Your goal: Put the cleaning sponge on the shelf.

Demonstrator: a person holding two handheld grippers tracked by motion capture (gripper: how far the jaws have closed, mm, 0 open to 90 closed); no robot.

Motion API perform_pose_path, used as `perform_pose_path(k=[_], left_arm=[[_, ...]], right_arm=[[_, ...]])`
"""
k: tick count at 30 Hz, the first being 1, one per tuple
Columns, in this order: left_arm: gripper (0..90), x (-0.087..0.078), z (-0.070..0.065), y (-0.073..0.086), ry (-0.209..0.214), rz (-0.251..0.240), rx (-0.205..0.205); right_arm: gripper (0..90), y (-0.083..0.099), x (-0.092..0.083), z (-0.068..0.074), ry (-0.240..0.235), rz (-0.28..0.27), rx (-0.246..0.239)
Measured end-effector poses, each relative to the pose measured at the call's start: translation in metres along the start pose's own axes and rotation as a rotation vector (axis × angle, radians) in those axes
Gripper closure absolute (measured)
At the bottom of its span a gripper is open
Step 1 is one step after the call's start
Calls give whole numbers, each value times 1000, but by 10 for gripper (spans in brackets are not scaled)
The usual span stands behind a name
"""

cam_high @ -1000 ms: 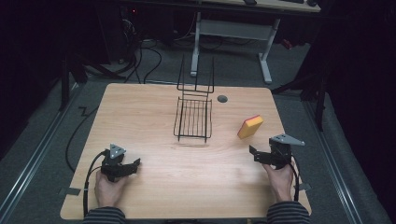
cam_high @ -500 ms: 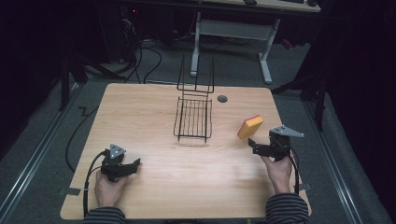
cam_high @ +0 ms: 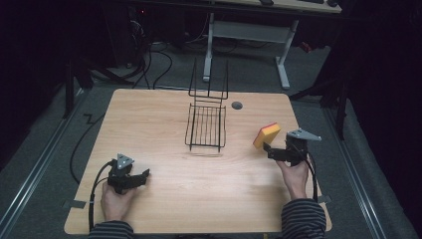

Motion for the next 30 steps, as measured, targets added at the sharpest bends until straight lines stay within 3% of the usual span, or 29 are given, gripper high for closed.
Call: perform_pose_path(k=[7, 16, 30], left_arm=[[248, 0, 0, 0, -1, 0, 1], [247, 0, 0, 0, -2, 0, 2], [247, 0, 0, 0, -2, 0, 2]], right_arm=[[3, 1, 10, -6, -3, -9, 29], [3, -5, 25, -10, 8, 5, 14], [19, 2, 45, -19, 2, -10, 37]])
Point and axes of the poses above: each handheld gripper's, and its own axes: x roughly forward along the jaws, y roughly out of its underside, z roughly to its left, the point moved 9 cm from there along x, roughly forward along the jaws, and after that the axes turned 12 degrees about -y, right-handed, at the moved point
